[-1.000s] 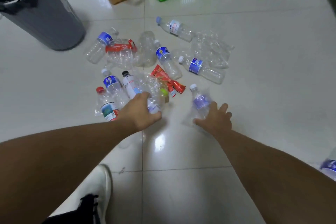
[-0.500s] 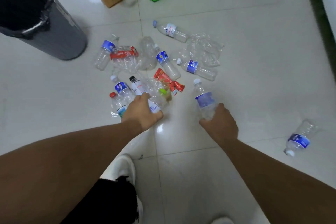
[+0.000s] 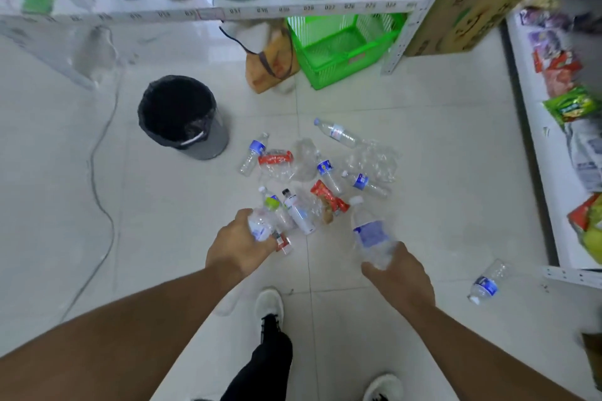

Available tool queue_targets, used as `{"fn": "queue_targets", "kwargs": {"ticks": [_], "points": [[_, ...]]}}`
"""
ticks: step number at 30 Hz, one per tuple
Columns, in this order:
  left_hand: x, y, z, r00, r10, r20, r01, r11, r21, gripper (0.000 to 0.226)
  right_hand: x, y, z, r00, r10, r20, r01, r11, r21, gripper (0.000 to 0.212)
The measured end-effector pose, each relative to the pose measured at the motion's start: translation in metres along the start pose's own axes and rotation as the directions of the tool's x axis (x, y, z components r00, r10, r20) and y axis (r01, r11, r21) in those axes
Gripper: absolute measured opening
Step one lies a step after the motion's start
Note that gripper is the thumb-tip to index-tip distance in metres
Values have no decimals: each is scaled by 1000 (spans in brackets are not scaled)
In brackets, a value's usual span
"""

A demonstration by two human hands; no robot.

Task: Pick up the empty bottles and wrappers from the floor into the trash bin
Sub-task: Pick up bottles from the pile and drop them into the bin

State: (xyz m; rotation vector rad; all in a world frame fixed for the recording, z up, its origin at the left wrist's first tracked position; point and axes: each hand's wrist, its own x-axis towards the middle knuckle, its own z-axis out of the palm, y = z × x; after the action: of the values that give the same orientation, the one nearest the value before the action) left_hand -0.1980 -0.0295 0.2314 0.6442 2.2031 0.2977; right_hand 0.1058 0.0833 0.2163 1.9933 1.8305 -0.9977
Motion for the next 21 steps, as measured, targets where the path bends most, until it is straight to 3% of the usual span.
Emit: {"fn": "queue_targets", "kwargs": {"ticks": [7,21], "points": [[-3,-6,-73,997,-53,-53,53,999,5,77,-19,-67,-32,994,0,110,-4,999,32,59],[-27,-5,-103,953,-272,-134,250,954,-163,74,11,-117,-69,972,-54,230,47,998,36,67]]}}
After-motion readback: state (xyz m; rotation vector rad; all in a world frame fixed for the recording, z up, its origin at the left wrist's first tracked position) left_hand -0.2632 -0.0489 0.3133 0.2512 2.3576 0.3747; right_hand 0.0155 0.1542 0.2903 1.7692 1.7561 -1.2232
